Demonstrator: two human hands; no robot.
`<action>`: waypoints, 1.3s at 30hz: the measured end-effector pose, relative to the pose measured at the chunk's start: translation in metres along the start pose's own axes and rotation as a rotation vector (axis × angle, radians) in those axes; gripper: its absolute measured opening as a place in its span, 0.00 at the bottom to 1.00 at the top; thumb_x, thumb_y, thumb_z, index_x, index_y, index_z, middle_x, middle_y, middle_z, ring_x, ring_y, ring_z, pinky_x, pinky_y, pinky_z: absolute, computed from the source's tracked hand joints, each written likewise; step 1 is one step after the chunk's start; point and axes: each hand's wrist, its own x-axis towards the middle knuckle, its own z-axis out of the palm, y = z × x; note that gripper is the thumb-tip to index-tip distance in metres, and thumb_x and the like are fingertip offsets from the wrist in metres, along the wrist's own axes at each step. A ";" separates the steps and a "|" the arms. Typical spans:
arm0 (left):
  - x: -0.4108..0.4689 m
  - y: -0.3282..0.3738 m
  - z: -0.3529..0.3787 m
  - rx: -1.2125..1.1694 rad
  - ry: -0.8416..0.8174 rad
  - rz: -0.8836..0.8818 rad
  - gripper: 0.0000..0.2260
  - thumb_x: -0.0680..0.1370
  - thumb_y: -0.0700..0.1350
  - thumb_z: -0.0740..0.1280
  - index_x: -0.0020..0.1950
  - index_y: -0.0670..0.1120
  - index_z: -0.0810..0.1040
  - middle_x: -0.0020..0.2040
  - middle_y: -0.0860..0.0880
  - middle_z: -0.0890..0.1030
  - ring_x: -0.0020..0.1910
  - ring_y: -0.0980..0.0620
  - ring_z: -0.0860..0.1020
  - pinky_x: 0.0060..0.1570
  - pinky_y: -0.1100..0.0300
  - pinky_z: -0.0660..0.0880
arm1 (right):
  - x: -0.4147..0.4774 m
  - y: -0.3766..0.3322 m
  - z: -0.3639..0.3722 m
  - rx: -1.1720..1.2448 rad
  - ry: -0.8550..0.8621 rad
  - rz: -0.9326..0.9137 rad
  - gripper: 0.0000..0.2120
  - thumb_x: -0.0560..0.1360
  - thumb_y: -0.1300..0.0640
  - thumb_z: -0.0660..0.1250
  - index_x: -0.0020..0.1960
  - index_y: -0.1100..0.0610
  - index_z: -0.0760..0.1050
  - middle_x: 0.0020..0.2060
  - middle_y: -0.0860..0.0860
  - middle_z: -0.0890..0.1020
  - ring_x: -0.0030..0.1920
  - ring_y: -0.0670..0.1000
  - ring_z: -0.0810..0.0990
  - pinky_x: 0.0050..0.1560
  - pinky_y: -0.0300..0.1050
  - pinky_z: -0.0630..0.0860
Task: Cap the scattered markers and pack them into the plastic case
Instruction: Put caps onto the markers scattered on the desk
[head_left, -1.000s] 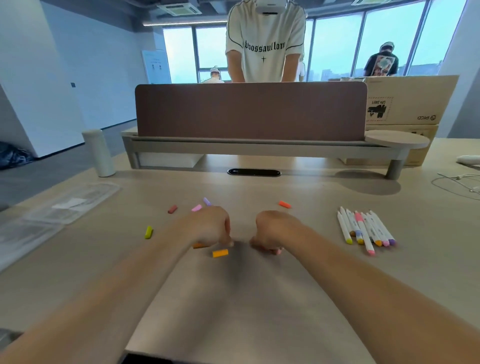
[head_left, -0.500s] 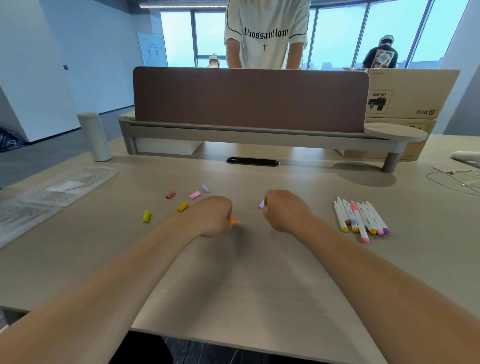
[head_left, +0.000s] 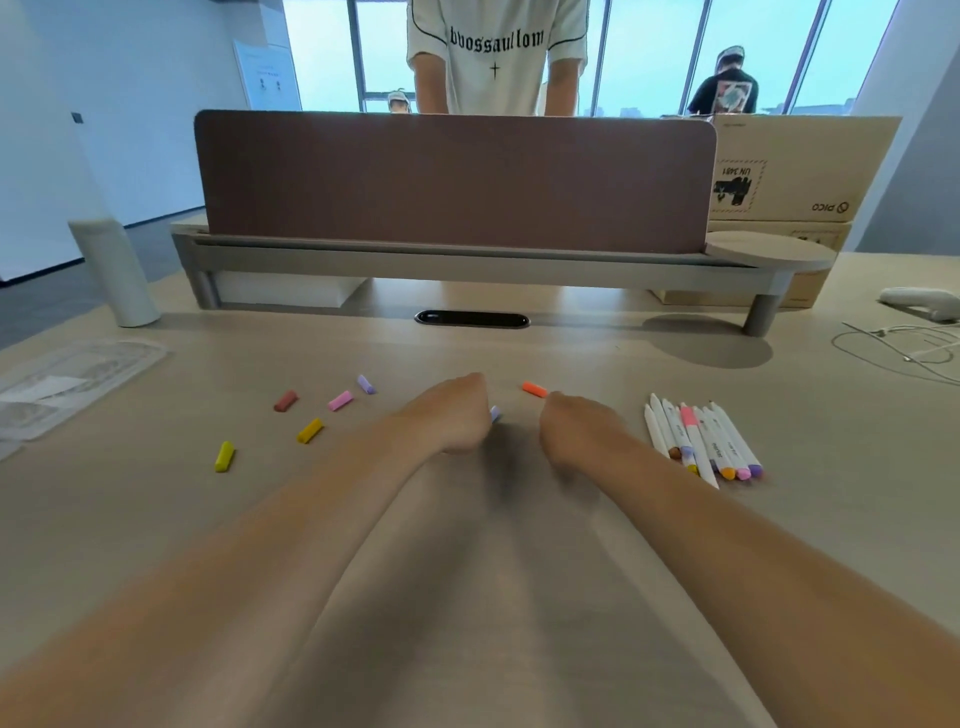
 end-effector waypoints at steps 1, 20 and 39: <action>0.006 0.001 0.003 -0.020 -0.005 -0.011 0.09 0.83 0.49 0.59 0.51 0.43 0.69 0.47 0.43 0.75 0.43 0.44 0.72 0.39 0.56 0.65 | 0.001 0.000 0.001 -0.014 0.006 -0.008 0.12 0.77 0.64 0.62 0.60 0.63 0.76 0.54 0.58 0.81 0.54 0.58 0.80 0.48 0.47 0.74; 0.042 -0.001 0.026 0.163 0.073 0.047 0.05 0.80 0.45 0.62 0.46 0.46 0.69 0.53 0.41 0.79 0.50 0.40 0.78 0.43 0.54 0.72 | 0.019 -0.010 0.006 0.019 0.071 -0.061 0.15 0.78 0.63 0.58 0.64 0.64 0.68 0.59 0.63 0.74 0.60 0.64 0.76 0.55 0.53 0.73; 0.039 -0.005 0.002 -0.054 0.064 0.016 0.07 0.78 0.35 0.59 0.53 0.39 0.75 0.44 0.44 0.75 0.43 0.44 0.75 0.40 0.57 0.71 | 0.061 -0.010 -0.005 0.033 0.129 0.003 0.20 0.75 0.65 0.62 0.66 0.61 0.66 0.60 0.60 0.71 0.58 0.63 0.76 0.52 0.55 0.76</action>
